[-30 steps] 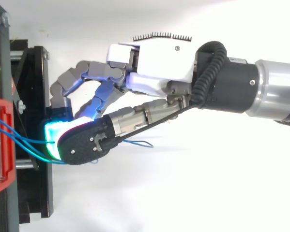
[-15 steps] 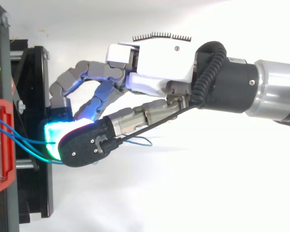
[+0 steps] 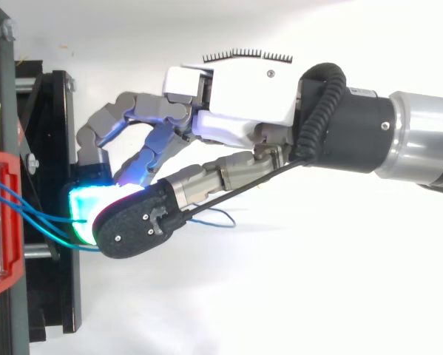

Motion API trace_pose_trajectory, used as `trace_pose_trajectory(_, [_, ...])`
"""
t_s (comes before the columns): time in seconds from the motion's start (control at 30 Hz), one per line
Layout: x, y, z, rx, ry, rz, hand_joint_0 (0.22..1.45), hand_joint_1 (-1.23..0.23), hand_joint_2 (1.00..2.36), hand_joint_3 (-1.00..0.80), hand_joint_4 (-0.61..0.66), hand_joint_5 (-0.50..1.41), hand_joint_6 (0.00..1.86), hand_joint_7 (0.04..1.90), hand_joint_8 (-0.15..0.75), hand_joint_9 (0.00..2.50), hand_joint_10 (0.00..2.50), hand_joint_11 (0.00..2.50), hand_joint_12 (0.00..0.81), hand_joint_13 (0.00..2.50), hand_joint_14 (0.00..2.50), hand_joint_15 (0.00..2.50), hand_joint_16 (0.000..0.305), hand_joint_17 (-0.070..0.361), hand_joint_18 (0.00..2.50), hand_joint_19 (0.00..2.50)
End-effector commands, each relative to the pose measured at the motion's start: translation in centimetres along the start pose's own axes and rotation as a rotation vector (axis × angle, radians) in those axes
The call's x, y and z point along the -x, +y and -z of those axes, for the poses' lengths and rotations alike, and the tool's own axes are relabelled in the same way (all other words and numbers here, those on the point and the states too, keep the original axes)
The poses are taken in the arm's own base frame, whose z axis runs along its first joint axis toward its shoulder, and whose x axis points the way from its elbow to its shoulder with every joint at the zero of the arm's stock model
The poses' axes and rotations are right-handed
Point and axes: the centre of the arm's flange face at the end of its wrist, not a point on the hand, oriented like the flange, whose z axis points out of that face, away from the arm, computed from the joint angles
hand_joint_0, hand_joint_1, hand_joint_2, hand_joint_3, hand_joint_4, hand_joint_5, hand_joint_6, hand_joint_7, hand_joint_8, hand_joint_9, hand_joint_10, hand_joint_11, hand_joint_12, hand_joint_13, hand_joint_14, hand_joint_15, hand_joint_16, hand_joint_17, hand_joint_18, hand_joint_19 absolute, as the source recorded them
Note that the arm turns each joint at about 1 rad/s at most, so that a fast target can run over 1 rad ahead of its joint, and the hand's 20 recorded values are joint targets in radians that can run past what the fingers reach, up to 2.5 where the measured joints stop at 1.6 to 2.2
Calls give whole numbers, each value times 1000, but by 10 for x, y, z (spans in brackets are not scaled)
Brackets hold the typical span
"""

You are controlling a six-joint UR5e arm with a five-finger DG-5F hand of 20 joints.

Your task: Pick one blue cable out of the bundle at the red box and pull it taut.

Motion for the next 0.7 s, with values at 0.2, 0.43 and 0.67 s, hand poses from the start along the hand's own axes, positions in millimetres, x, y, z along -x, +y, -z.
trace_pose_trajectory(0.2, [0,0,0,1,0,-1,565,-619,1000,-500,-75,-206,939,957,181,1053,0,1405,363,790,19,640,48,108,600,503])
trace_pose_trajectory(0.43, [0,1,0,3,0,-1,558,-602,1000,-500,-73,-202,935,965,188,1063,0,1400,368,794,19,635,48,109,601,510])
trace_pose_trajectory(0.67, [-1,0,0,1,2,1,525,-551,1000,-500,-53,-201,928,974,202,1059,0,1399,379,785,19,634,51,115,597,514])
